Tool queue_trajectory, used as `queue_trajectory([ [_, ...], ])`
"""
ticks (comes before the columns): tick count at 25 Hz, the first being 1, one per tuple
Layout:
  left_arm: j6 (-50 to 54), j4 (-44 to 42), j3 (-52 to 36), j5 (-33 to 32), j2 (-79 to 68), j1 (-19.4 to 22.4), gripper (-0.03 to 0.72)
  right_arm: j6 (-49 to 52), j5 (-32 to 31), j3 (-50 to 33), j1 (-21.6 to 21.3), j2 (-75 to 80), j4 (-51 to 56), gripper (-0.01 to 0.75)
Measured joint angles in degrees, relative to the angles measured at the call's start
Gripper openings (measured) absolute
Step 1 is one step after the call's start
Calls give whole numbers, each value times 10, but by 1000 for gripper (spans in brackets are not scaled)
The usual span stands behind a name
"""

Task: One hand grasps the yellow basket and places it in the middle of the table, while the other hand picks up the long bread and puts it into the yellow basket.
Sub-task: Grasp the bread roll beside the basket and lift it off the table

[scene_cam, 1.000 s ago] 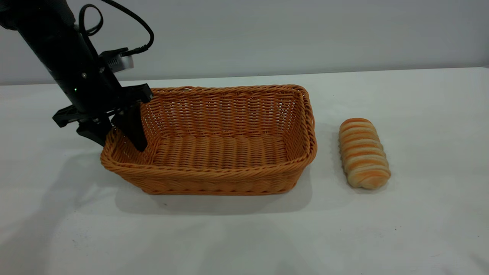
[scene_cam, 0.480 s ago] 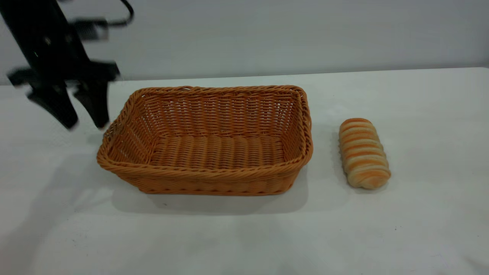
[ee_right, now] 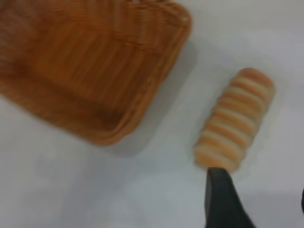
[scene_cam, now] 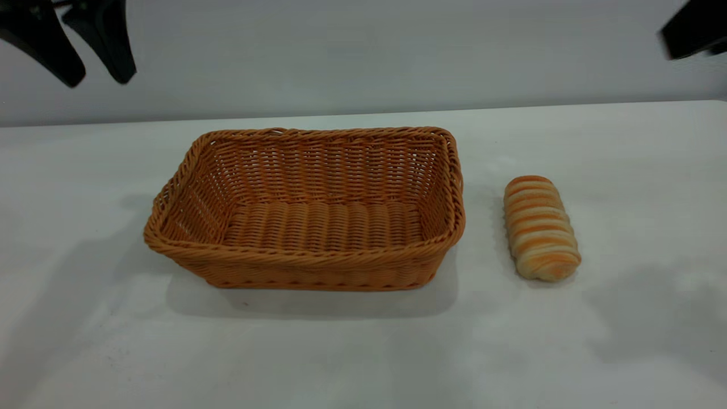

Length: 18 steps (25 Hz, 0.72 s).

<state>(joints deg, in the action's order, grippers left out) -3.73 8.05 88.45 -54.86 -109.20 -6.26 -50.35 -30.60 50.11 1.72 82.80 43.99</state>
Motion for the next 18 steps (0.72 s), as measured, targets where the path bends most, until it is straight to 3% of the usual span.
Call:
queue_trajectory([
  [9,0,3,0,-1,5,0,554,-16,19,168,25,301,2,440],
  [15,2,3,0,-1,5,0,555,-44,92,199,76,389,5,440],
  [18,2,3,0,-2,5,0,555,-55,136,201,82,424,7,440],
])
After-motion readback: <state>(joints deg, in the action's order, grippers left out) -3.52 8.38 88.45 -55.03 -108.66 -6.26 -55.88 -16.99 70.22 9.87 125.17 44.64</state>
